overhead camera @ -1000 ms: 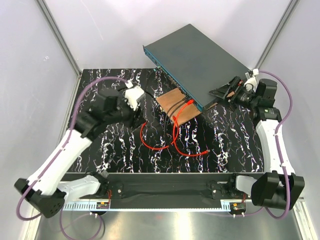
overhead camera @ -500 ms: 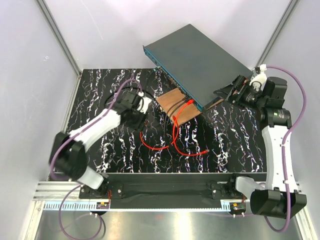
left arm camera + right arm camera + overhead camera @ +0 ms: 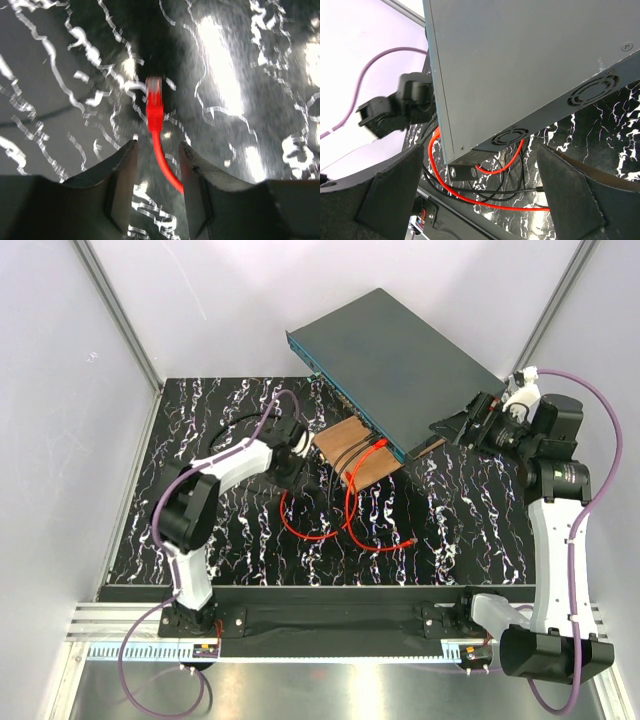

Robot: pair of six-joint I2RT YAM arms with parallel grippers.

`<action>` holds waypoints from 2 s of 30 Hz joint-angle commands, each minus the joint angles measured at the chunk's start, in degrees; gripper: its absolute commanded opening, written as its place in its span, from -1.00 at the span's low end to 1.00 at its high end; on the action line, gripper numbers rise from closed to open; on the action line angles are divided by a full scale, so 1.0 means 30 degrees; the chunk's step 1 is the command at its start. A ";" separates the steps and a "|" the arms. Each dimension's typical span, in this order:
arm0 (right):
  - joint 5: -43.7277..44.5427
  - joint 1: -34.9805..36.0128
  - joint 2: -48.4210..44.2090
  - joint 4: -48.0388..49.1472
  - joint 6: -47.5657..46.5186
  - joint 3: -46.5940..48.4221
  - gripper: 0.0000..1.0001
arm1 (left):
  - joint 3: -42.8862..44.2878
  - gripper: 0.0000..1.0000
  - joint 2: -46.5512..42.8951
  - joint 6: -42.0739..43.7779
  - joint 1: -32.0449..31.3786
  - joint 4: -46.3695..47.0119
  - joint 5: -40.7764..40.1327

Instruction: Insert the plug into the switch port

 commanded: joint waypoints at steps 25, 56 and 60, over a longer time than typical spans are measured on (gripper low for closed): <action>0.0916 -0.0084 -0.0015 -0.0412 -0.0813 0.1246 1.00 | 0.1021 -1.00 -0.6475 0.0879 -0.1106 -0.4242 -0.1100; -0.9074 0.1494 0.0543 0.4364 0.1737 0.1862 0.72 | 0.4889 -1.00 -1.5563 0.9909 -0.5001 -0.8061 0.6658; -0.8489 0.3664 0.0192 0.3542 0.1001 0.1837 0.54 | 0.6728 -1.00 -1.3955 0.8859 -0.5795 -0.7473 0.7124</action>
